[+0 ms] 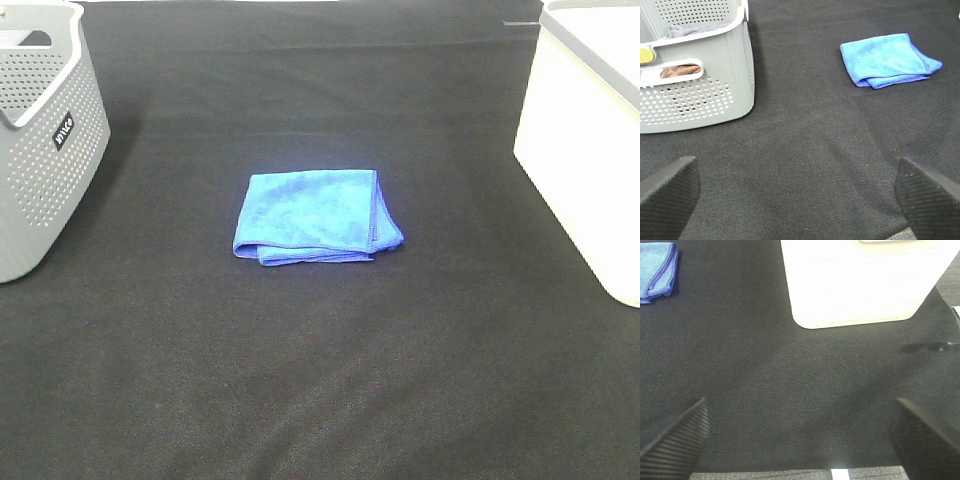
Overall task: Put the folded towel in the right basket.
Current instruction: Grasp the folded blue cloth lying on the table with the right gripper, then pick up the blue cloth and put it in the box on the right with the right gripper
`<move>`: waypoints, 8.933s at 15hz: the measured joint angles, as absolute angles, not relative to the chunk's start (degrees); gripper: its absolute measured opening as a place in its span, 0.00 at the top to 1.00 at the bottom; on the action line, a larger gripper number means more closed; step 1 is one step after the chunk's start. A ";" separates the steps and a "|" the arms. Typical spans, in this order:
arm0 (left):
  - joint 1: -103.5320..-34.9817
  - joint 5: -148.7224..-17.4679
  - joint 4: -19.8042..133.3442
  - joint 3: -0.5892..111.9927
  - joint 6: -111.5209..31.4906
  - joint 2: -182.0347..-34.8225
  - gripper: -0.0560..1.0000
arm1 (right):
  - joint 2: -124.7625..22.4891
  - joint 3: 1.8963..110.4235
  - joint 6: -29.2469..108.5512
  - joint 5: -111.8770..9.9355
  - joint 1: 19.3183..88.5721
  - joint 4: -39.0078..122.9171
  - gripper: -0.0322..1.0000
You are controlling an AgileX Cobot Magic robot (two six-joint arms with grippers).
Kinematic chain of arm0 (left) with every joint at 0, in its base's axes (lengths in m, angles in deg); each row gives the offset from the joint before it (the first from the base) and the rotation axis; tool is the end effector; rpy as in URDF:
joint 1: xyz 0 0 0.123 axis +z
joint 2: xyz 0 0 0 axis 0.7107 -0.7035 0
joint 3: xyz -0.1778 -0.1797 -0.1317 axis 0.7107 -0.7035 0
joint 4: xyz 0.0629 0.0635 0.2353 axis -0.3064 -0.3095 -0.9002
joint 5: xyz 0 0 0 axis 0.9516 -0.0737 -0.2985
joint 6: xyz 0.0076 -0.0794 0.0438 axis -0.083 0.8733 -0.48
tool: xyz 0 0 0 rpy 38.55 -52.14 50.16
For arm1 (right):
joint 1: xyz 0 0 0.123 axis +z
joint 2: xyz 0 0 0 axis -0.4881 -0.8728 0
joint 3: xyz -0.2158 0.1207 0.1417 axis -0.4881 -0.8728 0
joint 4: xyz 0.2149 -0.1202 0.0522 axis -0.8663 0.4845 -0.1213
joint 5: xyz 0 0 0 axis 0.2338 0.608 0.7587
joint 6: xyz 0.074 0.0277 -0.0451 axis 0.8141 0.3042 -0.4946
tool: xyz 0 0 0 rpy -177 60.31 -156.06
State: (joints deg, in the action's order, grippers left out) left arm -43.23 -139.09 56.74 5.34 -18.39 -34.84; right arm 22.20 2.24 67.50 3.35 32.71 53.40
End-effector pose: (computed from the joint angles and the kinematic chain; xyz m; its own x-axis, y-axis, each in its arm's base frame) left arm -0.0074 -0.0187 0.2830 -0.3980 0.0810 -0.9138 0.1876 0.9822 0.0053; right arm -0.0026 -0.0053 0.2619 -0.5294 0.0269 -0.8480 0.0174 0.9996 0.0209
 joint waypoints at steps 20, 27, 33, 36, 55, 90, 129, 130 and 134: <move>-43.23 -139.09 56.74 5.34 -18.39 -34.84 0.01 | 22.20 2.24 67.50 3.35 32.71 53.46 0.04; -43.23 -139.09 56.74 5.34 -18.39 -34.84 0.01 | 22.20 2.24 67.50 3.35 32.71 53.46 0.04; -43.23 -139.09 55.99 5.34 -17.64 -34.84 0.01 | 22.20 2.24 67.10 3.35 32.71 53.29 0.04; -43.23 -139.09 55.88 5.34 -17.53 -34.84 0.01 | 22.20 2.24 67.10 3.35 32.71 53.06 0.04; -43.23 -139.09 55.02 5.34 -17.53 -34.84 0.01 | -23.12 33.07 65.55 4.61 32.71 46.24 0.04; -43.23 -139.09 55.02 5.34 -17.53 -34.84 0.01 | -121.78 90.48 50.83 3.98 41.25 13.47 0.05; -43.23 -139.09 55.02 5.34 -17.53 -34.84 0.01 | -85.46 89.67 44.52 9.36 13.29 26.13 0.79; -43.23 -139.09 55.02 5.34 -17.53 -34.84 0.01 | -86.95 89.67 44.52 9.02 13.29 26.82 0.79; -43.23 -139.09 55.02 5.34 -17.53 -34.84 0.01 | -91.30 89.67 45.90 8.45 13.29 32.03 0.79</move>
State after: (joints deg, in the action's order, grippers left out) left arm -43.23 -139.09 55.02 5.34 -17.53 -34.84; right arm -91.30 89.67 45.90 8.45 13.29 32.03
